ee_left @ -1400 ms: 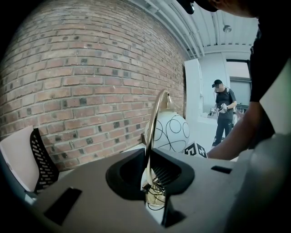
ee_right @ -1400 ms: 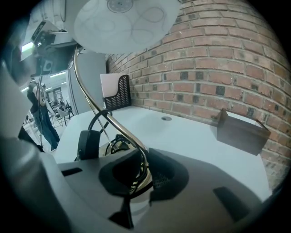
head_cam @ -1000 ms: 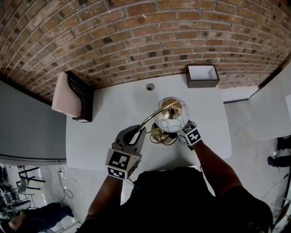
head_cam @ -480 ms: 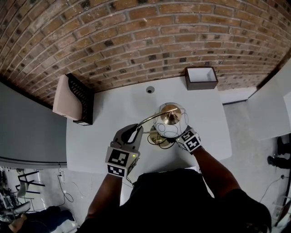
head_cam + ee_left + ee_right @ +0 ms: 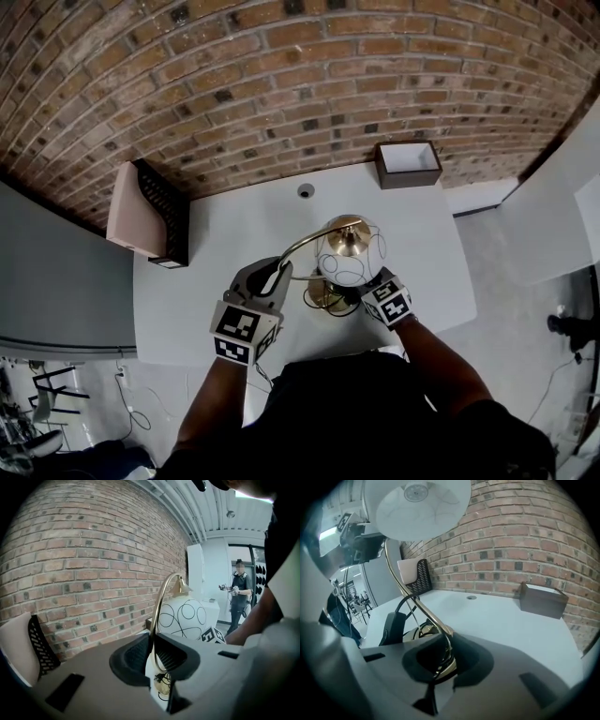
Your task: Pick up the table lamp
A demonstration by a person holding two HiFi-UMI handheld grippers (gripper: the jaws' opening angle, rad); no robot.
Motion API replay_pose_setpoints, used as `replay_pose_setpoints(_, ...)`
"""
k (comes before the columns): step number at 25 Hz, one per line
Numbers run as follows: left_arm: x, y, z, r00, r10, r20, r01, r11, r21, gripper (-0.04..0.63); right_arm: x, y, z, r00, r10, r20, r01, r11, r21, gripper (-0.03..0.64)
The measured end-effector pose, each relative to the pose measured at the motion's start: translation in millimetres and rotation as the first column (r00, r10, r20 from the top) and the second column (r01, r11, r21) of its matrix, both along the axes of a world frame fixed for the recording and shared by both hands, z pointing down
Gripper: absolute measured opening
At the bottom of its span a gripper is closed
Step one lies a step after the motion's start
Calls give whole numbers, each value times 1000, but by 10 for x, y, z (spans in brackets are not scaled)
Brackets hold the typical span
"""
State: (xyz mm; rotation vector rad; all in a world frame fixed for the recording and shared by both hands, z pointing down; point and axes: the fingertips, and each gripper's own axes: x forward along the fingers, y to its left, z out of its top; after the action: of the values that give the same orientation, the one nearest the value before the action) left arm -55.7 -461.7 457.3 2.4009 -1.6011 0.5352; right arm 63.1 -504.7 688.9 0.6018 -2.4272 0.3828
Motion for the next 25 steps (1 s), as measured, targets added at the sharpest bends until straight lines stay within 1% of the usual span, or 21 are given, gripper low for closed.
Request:
replay_pose_setpoints(7, -32, 86, -257, 998, 52, -45, -50, 998, 34, 43, -15, 108, -255, 999, 45, 23, -45, 999, 11, 49)
replay_pose_setpoints(15, 12, 288, -652, 991, 129, -25, -125, 985, 115, 43, 19, 296, -651, 992, 110, 64, -113, 993, 46, 51)
replay_pose_setpoints(20, 3, 430, -777, 986, 163, -40, -157, 979, 134, 43, 58, 488, -795, 987, 139, 84, -144, 988, 58, 52)
replay_pose_setpoints(25, 15, 565, -766, 980, 189, -58, -180, 976, 126, 43, 126, 674, -827, 982, 165, 92, -171, 984, 54, 54)
